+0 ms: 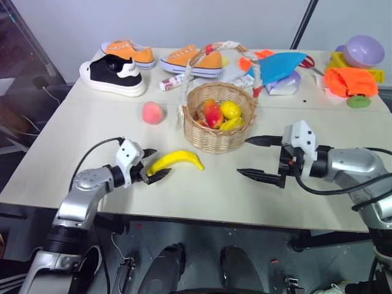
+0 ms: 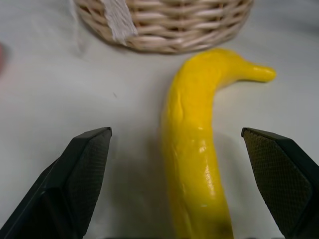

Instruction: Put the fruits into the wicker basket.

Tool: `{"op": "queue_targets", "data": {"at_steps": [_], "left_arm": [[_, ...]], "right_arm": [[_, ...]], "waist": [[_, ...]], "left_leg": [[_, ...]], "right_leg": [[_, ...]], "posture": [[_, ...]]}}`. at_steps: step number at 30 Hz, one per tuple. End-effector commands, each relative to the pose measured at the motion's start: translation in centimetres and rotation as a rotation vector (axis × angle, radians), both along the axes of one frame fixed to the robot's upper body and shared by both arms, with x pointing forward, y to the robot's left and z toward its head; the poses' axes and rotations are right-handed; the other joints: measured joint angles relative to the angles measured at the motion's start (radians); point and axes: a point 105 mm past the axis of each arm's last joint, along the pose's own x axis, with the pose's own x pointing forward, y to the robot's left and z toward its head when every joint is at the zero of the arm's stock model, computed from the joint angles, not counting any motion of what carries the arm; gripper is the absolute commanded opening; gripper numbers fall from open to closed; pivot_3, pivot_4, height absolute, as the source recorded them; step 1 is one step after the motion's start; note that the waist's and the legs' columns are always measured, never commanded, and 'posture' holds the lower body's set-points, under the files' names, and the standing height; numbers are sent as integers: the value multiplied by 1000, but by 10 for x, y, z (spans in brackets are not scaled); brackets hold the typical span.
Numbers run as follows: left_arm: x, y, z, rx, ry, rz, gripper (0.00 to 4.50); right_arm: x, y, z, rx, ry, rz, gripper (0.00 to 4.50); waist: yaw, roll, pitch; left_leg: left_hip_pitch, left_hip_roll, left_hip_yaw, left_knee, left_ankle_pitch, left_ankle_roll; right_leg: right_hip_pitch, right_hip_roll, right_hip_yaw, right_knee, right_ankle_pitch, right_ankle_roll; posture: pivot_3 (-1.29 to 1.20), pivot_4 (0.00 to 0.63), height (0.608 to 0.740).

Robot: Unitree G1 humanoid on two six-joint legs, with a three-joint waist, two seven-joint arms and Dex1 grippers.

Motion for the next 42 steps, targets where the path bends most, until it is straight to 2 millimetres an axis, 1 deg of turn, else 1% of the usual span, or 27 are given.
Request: {"op": "queue_targets", "data": {"at_steps": [1,3,5,6,7,9,10,11,12,13,14,15,19,21,23,24,25,26,27,28,30,32,35,37,42], "left_arm": [[4,-4,1,55,14,-22,4500],[3,-7,0,62,34,-30,4500],[2,-9,-9,66,129,-24,4500],[1,-11,-12,67,148,-27,4237],[0,-12,-12,69,155,-31,3945],[-2,-14,-12,66,171,-29,3172],[-3,-14,-13,100,153,-35,2620],[-2,-14,-11,114,121,-31,2197],[-1,-13,-9,124,96,-29,1596],[0,-13,-5,139,43,-36,1118],[-1,-12,-1,128,26,-36,719],[-1,-9,7,68,23,-18,719],[-1,-3,30,-91,-1,31,719],[1,-14,58,-223,-41,45,719],[-1,-33,88,-314,-90,5,719],[-1,-40,100,-347,-102,-8,719],[-1,-44,106,-366,-104,-14,719],[6,-51,113,-370,-113,14,719],[15,-55,117,-363,-115,56,719],[28,-58,116,-329,-120,125,719],[41,-59,113,-285,-124,201,719],[53,-66,121,-358,-94,255,719],[58,-92,135,-347,-123,220,719],[63,-101,139,-358,-117,221,719],[68,-112,140,-376,-78,211,719]], "right_arm": [[-1,4,9,6,-54,11,4460],[-1,5,9,9,-57,8,4460],[1,6,8,3,-69,6,4460],[2,7,9,8,-75,5,4496],[3,7,9,13,-79,4,4500],[4,8,10,18,-84,4,4500],[4,9,10,19,-84,5,4500],[5,9,10,20,-87,5,4500],[5,10,9,20,-89,5,4500],[6,10,9,20,-92,4,4500],[7,10,9,17,-97,2,4500],[7,9,9,16,-102,-1,4500],[9,8,8,18,-105,-8,4500],[10,9,9,29,-109,-8,4500],[12,9,10,48,-106,-11,4500],[12,9,10,50,-105,-12,4500],[12,9,10,51,-105,-12,4500],[13,9,10,52,-108,-13,4500],[14,9,11,53,-109,-13,4500],[14,10,11,55,-115,-12,4500],[15,11,12,58,-120,-11,4500],[16,13,12,63,-123,-11,4500],[18,13,12,70,-132,-18,4500],[19,11,12,76,-141,-36,4500],[30,4,19,122,-198,-116,4500]], "waist": [[-1,0,0],[-3,0,0],[-4,0,0],[-3,0,0],[-4,0,0],[-5,0,0],[-4,0,0],[-4,0,0],[-4,0,0],[-4,0,0],[-4,0,0],[-4,0,0],[-4,0,0],[-4,0,0],[0,-2,1],[3,-2,1],[7,-2,1],[10,-2,1],[12,-2,1],[14,-3,1],[13,-3,1],[13,-3,1],[17,-7,4],[17,-9,4],[12,-9,4]], "left_leg": [[0,0,0,0,0,0],[0,0,0,0,0,0],[0,0,0,0,0,0],[0,0,0,1,0,0],[0,0,0,1,0,0],[1,0,1,1,0,0],[1,0,1,1,0,0],[1,0,1,1,0,0],[1,0,1,1,0,0],[1,0,1,1,0,0],[1,0,1,1,0,0],[1,0,1,1,0,0],[1,0,0,1,0,0],[1,0,0,1,0,0],[0,0,1,2,0,0],[0,-1,0,2,0,0],[0,-1,0,3,0,0],[0,-1,1,3,0,0],[0,-1,1,3,0,0],[0,-1,1,3,0,0],[0,-1,2,3,0,0],[1,-1,4,3,0,0],[1,-1,3,3,0,1],[0,-1,3,3,0,1],[0,-2,4,3,0,1]], "right_leg": [[0,0,0,0,0,1],[0,0,0,0,1,1],[0,0,1,0,1,2],[0,0,1,1,1,2],[0,0,1,1,1,2],[0,0,1,1,1,2],[0,0,1,1,1,2],[0,0,1,1,1,2],[0,0,1,1,1,2],[0,0,1,1,1,2],[0,0,1,1,1,2],[0,0,1,1,1,2],[0,0,2,1,1,2],[0,0,2,1,1,2],[0,0,2,1,1,2],[0,0,2,1,2,3],[0,0,2,1,2,3],[0,0,2,1,2,4],[0,0,2,1,2,4],[0,0,2,1,2,4],[0,1,3,1,2,4],[0,1,4,1,3,5],[0,1,4,1,3,5],[0,1,4,1,3,6],[0,1,4,1,4,7]], "posture": [[0,150,740],[0,150,740],[0,150,740],[0,150,740],[0,150,740],[0,150,740],[0,150,740],[0,150,740],[0,150,740],[0,150,740],[0,150,740],[0,150,740],[0,150,740],[0,150,740],[0,150,740],[0,150,740],[0,150,740],[0,150,740],[0,150,740],[0,150,740],[0,150,740],[0,150,740],[0,150,740],[0,150,740],[0,150,740]]}}
